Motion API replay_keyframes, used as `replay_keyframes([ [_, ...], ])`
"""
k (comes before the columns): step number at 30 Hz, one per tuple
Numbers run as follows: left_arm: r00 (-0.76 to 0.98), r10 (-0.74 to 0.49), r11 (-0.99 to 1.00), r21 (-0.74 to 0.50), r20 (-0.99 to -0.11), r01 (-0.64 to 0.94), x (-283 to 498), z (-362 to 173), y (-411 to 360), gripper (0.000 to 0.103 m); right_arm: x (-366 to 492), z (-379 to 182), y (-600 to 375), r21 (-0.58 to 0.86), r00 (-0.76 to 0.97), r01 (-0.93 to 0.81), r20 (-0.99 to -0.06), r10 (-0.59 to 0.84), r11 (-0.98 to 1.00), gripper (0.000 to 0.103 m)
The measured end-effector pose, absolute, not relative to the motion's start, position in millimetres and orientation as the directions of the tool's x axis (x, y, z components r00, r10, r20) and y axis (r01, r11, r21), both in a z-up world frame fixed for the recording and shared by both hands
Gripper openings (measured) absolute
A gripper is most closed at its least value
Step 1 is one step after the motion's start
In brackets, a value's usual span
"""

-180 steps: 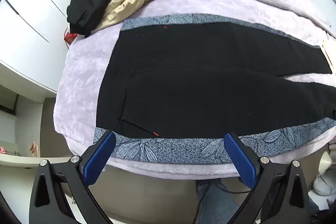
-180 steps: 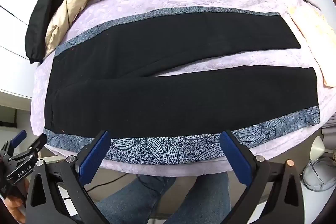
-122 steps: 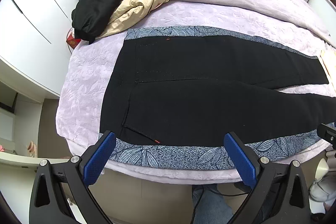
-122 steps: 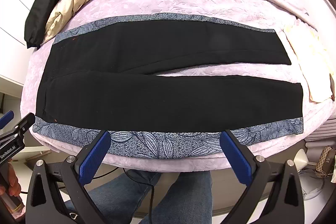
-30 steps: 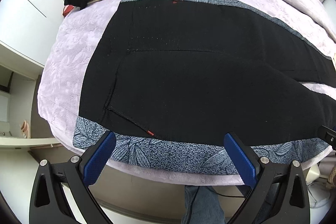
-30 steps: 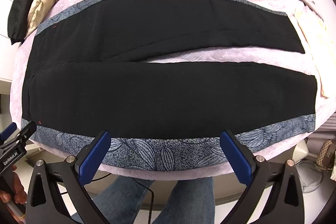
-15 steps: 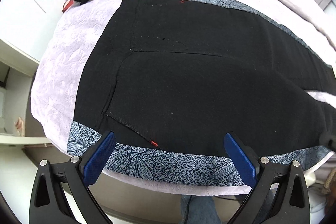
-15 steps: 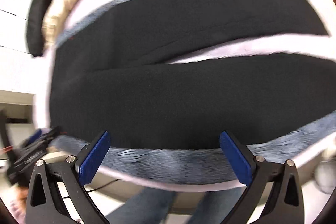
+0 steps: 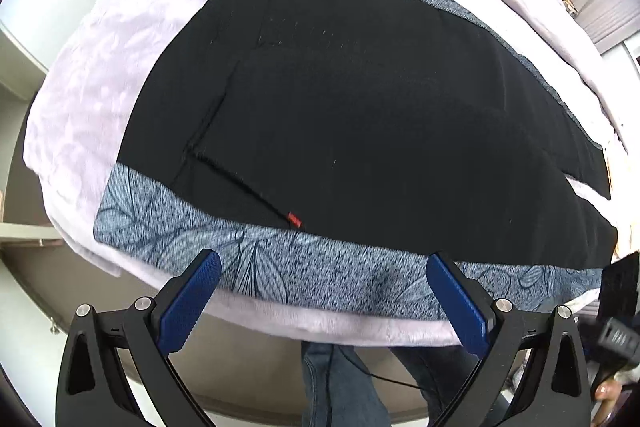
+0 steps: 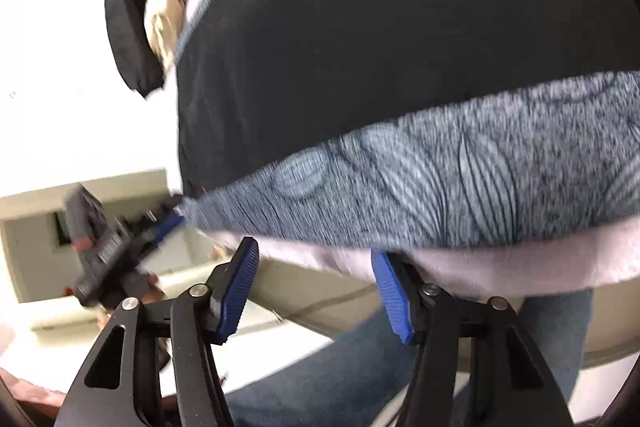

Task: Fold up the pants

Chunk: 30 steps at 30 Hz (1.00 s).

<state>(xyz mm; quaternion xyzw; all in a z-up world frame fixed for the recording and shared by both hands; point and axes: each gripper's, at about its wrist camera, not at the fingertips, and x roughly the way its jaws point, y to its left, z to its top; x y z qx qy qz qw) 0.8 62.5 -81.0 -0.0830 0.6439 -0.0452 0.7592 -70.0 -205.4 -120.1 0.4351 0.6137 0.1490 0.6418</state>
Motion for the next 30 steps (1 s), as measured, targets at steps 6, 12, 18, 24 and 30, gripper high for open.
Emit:
replay_keyframes([
  [6,0.166,-0.207,0.973,-0.22,-0.964,-0.065,-11,-78,74,0.103,-58,-124,-204,0.784,0.265,0.367,-0.605,0.751,0.501,0.06],
  [12,0.143,-0.254,0.949,-0.275,-0.957,-0.152,-24,-84,92,0.103,-52,-133,-206,0.778,0.294,0.471,-0.583,0.757,0.416,0.004],
  [18,0.17,-0.346,0.876,-0.383,-0.923,-0.292,-21,-95,115,0.103,-40,-92,-210,0.858,0.37,0.371,-0.487,0.791,0.355,0.004],
  [24,0.211,-0.367,0.79,-0.423,-0.906,-0.443,-1,-113,142,0.081,-33,-90,-212,0.853,0.336,0.361,-0.495,0.801,0.376,0.004],
  [30,0.19,-0.335,0.813,-0.385,-0.923,-0.436,-2,-117,143,0.022,-36,-102,-214,0.835,0.303,0.387,-0.516,0.801,0.392,0.004],
])
